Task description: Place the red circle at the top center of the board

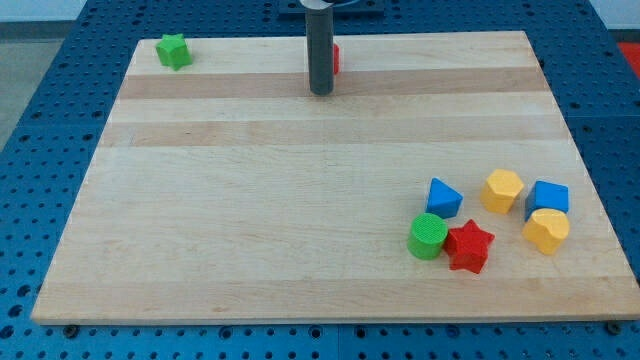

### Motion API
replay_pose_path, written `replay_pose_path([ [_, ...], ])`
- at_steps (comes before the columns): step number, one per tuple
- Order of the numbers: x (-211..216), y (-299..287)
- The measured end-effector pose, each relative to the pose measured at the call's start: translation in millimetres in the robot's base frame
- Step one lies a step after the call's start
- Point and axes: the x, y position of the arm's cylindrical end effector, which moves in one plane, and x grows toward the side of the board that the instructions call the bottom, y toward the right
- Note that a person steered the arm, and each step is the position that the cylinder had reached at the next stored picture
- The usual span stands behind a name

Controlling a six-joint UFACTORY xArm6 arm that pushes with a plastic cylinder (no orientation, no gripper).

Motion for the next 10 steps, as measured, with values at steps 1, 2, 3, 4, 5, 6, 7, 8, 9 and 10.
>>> replay_pose_path([
  [1,-21.4,0.0],
  [2,-32.8,-4.0],
  [3,-32.8,-12.8],
  [4,-32.8,-13.4],
  [5,-32.9,-13.4],
  [6,-37.6,-13.4],
  [7,-41.1,-10.2],
  [8,-41.1,-3.5],
  [9,-41.1,-3.5],
  [10,-37.8,-3.5],
])
